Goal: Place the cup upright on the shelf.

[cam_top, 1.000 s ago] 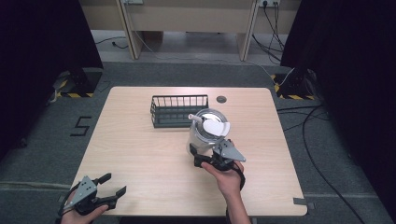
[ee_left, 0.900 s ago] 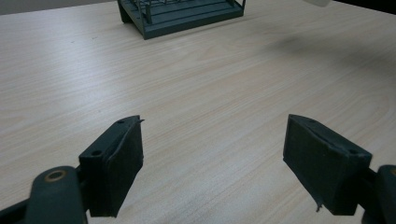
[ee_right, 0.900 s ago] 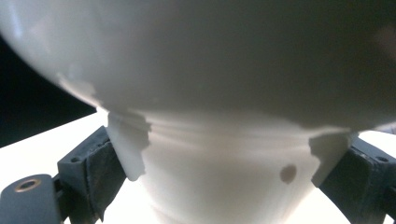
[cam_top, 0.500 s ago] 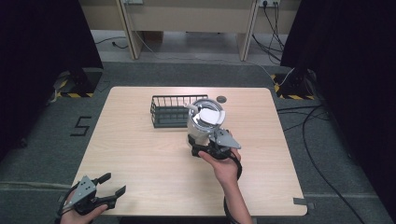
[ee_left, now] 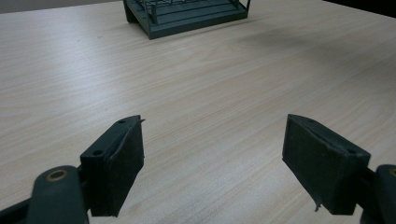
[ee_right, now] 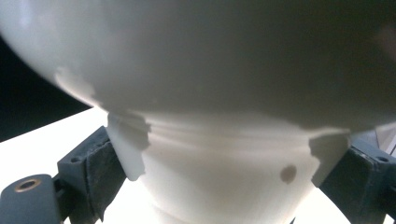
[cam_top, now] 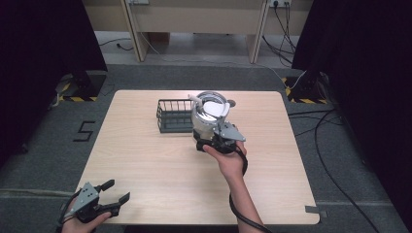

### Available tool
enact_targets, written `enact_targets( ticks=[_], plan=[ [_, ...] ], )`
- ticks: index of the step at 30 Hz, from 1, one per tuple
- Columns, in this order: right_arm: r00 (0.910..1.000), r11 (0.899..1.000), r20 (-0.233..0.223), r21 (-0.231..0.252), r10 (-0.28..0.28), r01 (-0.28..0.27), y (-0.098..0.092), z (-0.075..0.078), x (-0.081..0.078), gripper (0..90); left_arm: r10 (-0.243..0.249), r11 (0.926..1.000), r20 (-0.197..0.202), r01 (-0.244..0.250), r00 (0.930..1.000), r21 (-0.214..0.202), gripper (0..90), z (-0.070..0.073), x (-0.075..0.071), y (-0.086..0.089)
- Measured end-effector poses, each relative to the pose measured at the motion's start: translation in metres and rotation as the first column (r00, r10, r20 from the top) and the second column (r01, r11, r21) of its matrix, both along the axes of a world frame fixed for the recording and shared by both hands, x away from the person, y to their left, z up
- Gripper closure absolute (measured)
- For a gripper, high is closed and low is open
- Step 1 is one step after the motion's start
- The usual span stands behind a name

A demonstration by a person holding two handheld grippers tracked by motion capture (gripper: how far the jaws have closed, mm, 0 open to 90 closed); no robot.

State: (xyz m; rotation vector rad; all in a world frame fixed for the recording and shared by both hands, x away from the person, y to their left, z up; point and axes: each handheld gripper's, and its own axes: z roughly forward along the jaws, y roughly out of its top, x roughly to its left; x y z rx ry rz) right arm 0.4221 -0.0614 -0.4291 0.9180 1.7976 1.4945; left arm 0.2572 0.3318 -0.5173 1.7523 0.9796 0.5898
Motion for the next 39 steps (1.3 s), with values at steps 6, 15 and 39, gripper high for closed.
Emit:
enact_targets(
  ticks=[6,15,39],
  plan=[
    [1.0,1.0,-0.003,-0.003,-0.009,0.009,0.004,0.007,0.012,10.7,0.002,1.0,-0.003,-0.002,1.0,-0.002,20.2,0.0,0.0,0.0],
    [0.9999,1.0,-0.001,-0.011,-0.017,0.017,0.008,0.016,0.024,10.7,0.0,1.0,-0.003,0.0,1.0,-0.006,20.3,0.0,0.001,0.0],
    [0.9988,0.999,-0.025,-0.017,-0.042,0.042,0.03,0.031,0.072,10.7,0.006,0.9998,-0.004,-0.006,1.0,-0.016,20.5,0.0,0.001,0.002]
  ],
)
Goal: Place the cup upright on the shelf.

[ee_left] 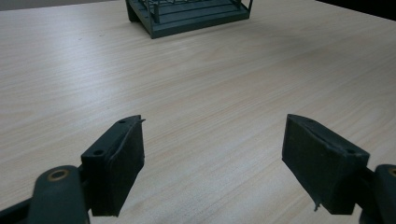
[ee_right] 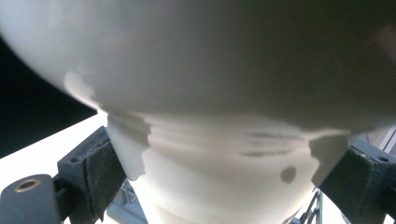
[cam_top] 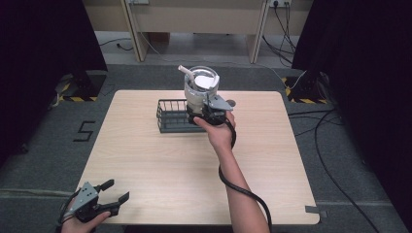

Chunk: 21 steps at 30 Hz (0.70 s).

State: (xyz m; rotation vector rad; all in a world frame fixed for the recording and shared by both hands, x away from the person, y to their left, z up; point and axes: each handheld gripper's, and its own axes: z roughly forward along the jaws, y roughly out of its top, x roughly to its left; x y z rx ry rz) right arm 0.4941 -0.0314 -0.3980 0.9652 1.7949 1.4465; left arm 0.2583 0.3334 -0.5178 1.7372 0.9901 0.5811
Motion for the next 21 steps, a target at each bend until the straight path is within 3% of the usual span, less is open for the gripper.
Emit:
enact_targets(
  ticks=[21],
  plan=[
    [0.9992,1.0,-0.028,-0.005,-0.03,0.029,0.016,0.002,0.04,10.6,0.002,1.0,-0.004,-0.002,1.0,-0.003,20.7,-0.001,0.001,0.001]
  ],
)
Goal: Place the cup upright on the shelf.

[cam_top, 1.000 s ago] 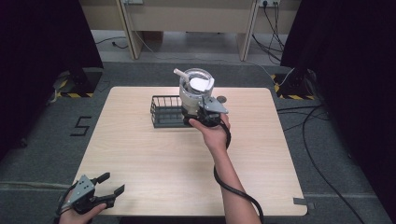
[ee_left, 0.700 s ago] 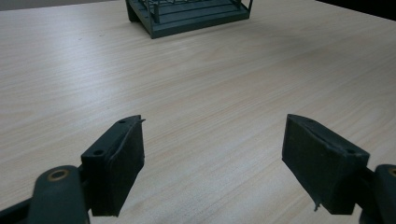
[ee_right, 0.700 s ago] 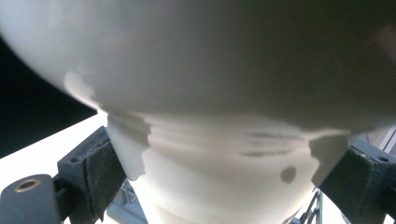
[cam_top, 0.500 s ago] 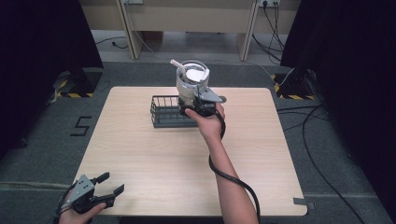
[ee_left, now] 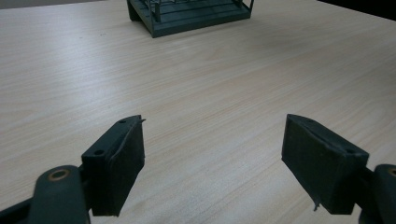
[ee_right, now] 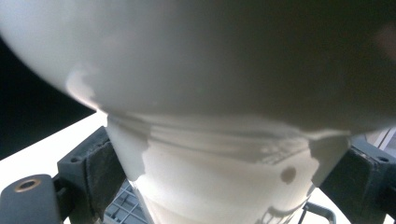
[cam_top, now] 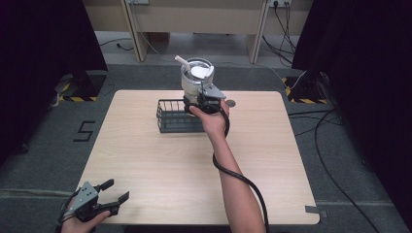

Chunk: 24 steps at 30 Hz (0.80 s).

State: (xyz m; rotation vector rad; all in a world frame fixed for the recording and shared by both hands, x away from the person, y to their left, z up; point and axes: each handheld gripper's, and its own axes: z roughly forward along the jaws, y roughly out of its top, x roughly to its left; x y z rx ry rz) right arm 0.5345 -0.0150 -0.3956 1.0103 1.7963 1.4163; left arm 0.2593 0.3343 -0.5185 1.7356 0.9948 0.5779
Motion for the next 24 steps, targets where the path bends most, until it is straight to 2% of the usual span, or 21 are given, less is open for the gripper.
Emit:
enact_targets(
  ticks=[15,21,22,24],
  plan=[
    [0.9995,1.0,-0.026,-0.004,-0.017,0.017,0.009,-0.006,0.019,10.6,-0.001,1.0,0.0,0.001,1.0,0.0,20.7,0.0,0.0,0.0],
    [0.9988,1.0,-0.044,-0.005,-0.022,0.022,0.011,-0.012,0.022,10.6,-0.004,1.0,0.0,0.004,1.0,-0.002,20.7,0.0,0.0,0.0],
    [0.9992,1.0,-0.036,-0.02,-0.015,0.014,0.011,-0.013,0.023,10.6,-0.004,1.0,0.0,0.004,1.0,-0.002,20.7,0.0,0.0,0.0],
    [0.9984,1.0,-0.054,-0.022,-0.02,0.019,0.014,-0.015,0.023,10.6,-0.004,1.0,0.001,0.004,1.0,-0.002,20.7,0.0,0.0,0.0]
  ],
)
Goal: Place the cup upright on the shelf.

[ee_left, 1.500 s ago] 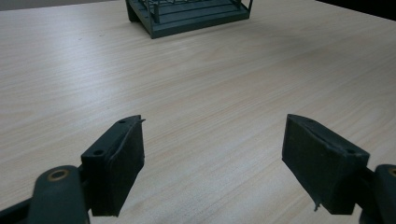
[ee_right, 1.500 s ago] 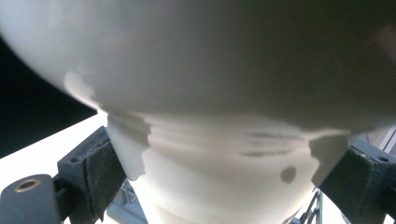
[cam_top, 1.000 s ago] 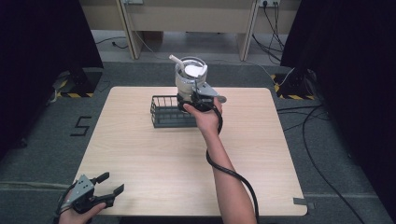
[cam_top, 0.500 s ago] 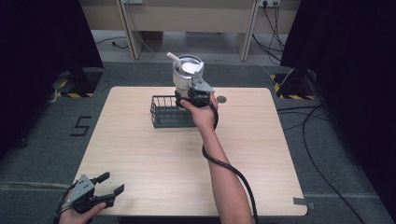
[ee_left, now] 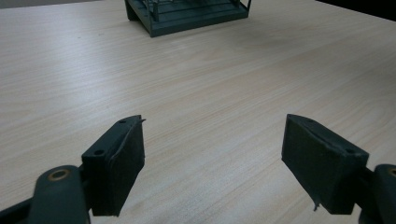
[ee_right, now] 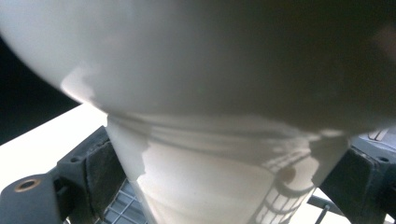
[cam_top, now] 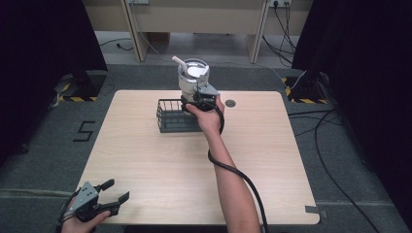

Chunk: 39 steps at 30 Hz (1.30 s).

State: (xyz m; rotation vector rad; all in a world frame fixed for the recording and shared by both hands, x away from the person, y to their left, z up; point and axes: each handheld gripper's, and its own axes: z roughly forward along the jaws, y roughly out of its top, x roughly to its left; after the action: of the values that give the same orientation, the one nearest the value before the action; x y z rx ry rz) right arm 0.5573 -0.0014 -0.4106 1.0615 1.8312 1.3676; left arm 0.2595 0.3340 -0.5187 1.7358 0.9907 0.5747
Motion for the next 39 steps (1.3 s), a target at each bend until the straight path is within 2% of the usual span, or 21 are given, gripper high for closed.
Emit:
enact_targets(
  ticks=[15,22,31,39],
  plan=[
    [0.9976,0.999,-0.069,-0.043,-0.003,0.0,0.011,-0.029,0.007,10.5,-0.005,1.0,0.0,0.005,1.0,0.0,20.7,0.0,0.0,0.0],
    [0.9984,0.999,-0.056,-0.053,-0.003,0.0,0.014,-0.032,0.008,10.3,-0.009,1.0,0.0,0.009,1.0,0.001,20.7,0.0,0.0,0.0],
    [0.9986,0.999,-0.04,0.035,-0.036,0.038,0.016,-0.036,0.008,3.7,-0.015,0.9999,0.001,0.015,0.9999,0.006,20.6,0.0,-0.001,-0.001],
    [0.9985,0.998,-0.041,0.041,-0.038,0.039,0.015,-0.036,0.005,0.8,-0.016,0.9998,0.001,0.016,0.9999,0.01,20.5,0.0,0.0,-0.001]
  ],
)
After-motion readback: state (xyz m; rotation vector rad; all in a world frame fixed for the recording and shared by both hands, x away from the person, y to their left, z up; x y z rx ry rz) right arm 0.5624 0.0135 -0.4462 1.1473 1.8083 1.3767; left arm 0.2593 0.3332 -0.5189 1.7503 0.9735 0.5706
